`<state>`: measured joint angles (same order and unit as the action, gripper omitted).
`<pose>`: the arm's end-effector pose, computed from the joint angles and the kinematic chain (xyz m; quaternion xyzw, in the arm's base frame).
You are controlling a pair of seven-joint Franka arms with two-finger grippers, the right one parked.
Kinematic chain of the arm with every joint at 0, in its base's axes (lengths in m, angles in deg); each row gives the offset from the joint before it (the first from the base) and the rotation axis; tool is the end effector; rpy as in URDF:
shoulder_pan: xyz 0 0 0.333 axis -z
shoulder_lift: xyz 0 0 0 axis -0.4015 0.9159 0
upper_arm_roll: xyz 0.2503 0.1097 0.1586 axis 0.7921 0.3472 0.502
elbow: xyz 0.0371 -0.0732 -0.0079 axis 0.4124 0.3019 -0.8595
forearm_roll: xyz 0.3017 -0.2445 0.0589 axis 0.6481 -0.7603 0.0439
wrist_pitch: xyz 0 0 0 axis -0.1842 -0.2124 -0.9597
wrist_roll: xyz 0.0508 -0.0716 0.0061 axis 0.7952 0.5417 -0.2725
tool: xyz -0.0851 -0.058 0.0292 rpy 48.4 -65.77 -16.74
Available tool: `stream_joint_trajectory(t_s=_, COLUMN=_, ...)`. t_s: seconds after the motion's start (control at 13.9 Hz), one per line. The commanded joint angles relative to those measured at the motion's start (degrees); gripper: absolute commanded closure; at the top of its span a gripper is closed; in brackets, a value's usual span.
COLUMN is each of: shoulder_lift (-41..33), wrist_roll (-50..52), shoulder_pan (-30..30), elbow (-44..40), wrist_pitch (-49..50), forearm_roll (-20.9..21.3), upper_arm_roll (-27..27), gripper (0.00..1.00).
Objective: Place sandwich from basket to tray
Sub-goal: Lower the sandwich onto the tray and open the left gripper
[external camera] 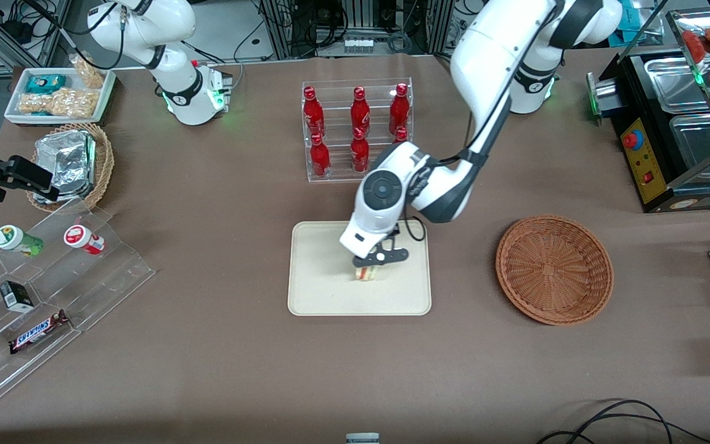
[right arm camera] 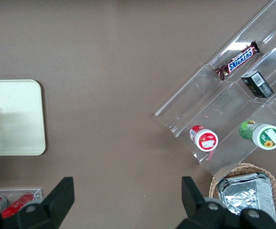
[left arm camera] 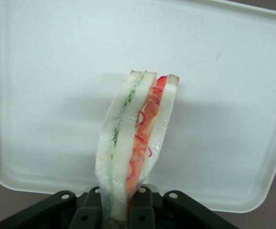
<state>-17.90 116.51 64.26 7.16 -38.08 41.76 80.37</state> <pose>0.5264 -0.4998 0.2634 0.9954 0.0779 -0.0435 0.0351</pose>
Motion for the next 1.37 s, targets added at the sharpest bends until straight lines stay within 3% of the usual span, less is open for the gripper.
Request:
stream_joint_trajectory(t_s=0.0, shoulder_lift=3.9, wrist_roll=2.1, shoulder_pan=1.2, elbow=-5.2, wrist_pitch=-0.6, forearm_roll=1.2, upper_arm_roll=1.1, gripper=0.98)
stream_joint_trajectory(t_s=0.36, shoulder_lift=6.4, wrist_roll=3.7, shoulder_pan=1.3, elbow=-6.9, wrist_pitch=-3.5, forearm_roll=3.9, upper_arm_roll=1.1, gripper=0.94)
stream_joint_trajectory(t_s=0.43, shoulder_lift=6.4, wrist_roll=4.2, shoulder_pan=1.3, elbow=-6.8, wrist_pitch=-3.6, forearm_roll=4.2, upper_arm_roll=1.1, gripper=0.81)
stream_joint_trajectory(t_s=0.5, shoulder_lift=6.4, wrist_roll=4.3, shoulder_pan=1.3, elbow=-6.7, wrist_pitch=-3.7, forearm_roll=4.3, upper_arm_roll=1.1, gripper=0.08)
stream_joint_trajectory(t_s=0.58, shoulder_lift=5.9, wrist_roll=4.6, shoulder_pan=1.4, elbow=-6.3, wrist_pitch=-3.7, forearm_roll=4.5, upper_arm_roll=1.1, gripper=0.00)
stream_joint_trajectory(t_s=0.72, shoulder_lift=3.5, wrist_roll=4.6, shoulder_pan=1.2, elbow=-5.5, wrist_pitch=-3.0, forearm_roll=4.8, upper_arm_roll=1.1, gripper=0.00)
stream_joint_trajectory(t_s=0.86, shoulder_lift=-3.6, wrist_roll=4.5, shoulder_pan=1.0, elbow=-1.8, wrist_pitch=0.8, forearm_roll=4.7, upper_arm_roll=1.1, gripper=0.00)
stream_joint_trajectory(t_s=1.01, shoulder_lift=-11.0, wrist_roll=4.1, shoulder_pan=0.9, elbow=-1.3, wrist_pitch=12.1, forearm_roll=4.8, upper_arm_roll=1.2, gripper=0.00)
stream_joint_trajectory(t_s=1.23, shoulder_lift=-17.7, wrist_roll=3.6, shoulder_pan=0.3, elbow=-1.0, wrist_pitch=23.1, forearm_roll=11.4, upper_arm_roll=1.8, gripper=0.00)
stream_joint_trajectory(t_s=1.3, shoulder_lift=-17.6, wrist_roll=6.2, shoulder_pan=0.1, elbow=-1.4, wrist_pitch=26.0, forearm_roll=11.4, upper_arm_roll=2.0, gripper=0.00)
